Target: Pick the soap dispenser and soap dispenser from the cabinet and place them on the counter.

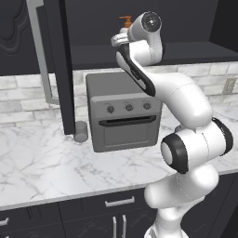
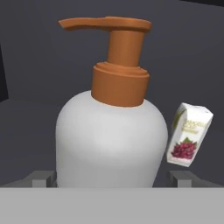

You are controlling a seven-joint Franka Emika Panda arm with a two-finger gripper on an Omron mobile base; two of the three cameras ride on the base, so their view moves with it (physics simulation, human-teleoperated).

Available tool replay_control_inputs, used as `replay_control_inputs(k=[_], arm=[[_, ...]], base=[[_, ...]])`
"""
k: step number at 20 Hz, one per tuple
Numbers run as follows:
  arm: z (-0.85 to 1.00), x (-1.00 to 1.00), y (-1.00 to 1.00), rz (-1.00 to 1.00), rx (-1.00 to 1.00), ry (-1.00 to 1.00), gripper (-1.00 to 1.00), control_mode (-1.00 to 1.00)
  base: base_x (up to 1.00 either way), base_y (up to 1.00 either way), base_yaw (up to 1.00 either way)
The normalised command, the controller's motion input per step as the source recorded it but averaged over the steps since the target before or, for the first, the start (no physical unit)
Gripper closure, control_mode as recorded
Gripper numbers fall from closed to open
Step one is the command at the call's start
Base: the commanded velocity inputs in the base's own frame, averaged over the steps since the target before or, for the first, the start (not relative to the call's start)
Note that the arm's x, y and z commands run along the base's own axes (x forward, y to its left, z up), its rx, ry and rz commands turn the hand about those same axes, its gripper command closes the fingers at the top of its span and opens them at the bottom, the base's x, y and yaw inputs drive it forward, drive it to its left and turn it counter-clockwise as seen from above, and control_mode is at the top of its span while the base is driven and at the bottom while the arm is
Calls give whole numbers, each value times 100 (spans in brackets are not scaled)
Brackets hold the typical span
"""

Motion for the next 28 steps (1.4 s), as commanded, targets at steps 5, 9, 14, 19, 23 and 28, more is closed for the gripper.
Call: replay_control_inputs(k=[5,9,14,19,23,28], arm=[[-6,10,2,0,0,0,-100,-100],[-7,10,2,0,0,0,-100,-100],[-7,8,3,0,0,0,-100,-100],[-5,5,2,0,0,0,-100,-100],[-3,3,4,0,0,0,100,-100],[-1,0,0,0,0,0,100,-100]], base=[[0,0,0],[0,0,0],[0,0,0],[0,0,0],[0,0,0],[0,0,0]])
